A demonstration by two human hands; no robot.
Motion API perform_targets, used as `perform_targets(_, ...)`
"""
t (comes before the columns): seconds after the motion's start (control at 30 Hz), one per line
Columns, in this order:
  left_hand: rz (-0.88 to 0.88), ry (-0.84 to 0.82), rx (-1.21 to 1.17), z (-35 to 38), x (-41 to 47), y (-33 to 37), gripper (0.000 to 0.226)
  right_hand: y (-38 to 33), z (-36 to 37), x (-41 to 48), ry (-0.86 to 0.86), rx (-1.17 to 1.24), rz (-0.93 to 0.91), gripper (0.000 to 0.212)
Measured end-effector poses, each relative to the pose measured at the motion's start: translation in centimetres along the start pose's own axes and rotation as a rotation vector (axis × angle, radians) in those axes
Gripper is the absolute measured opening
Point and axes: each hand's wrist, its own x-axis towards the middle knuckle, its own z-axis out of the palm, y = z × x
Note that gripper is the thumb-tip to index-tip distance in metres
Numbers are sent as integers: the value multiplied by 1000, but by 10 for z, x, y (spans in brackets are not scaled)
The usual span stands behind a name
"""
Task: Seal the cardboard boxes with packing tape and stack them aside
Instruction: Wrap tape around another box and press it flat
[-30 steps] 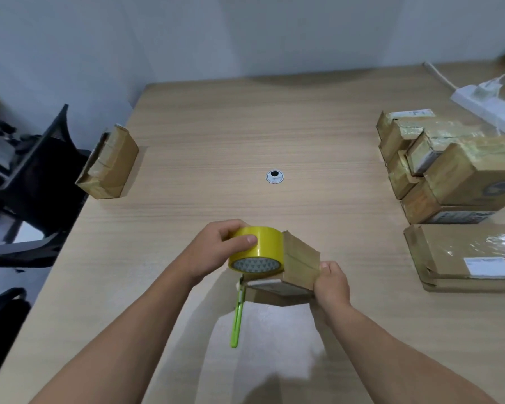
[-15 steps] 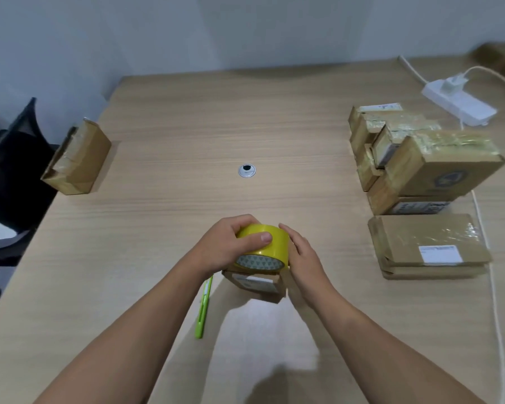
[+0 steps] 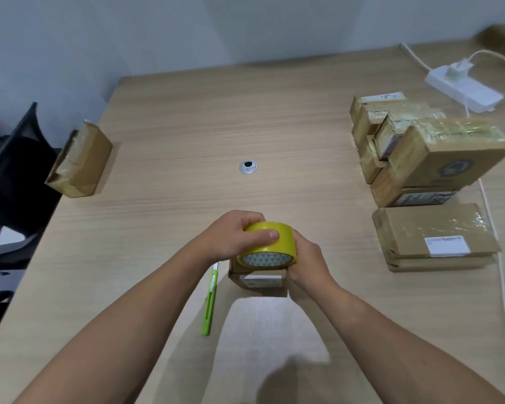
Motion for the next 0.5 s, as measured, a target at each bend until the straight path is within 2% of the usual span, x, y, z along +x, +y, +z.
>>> perform_targets(0.13,-15,15,134,-12,4,4,34,3,5,6,27,-85,-19,29)
perform_targets(0.3,-80,31,403,-43,-3,-6,40,8,6,12,22,-159,-6,38)
perform_targets(0.5,-82,37,493,-43,-2,-3,49,5,5,12,20,-152,-14,39)
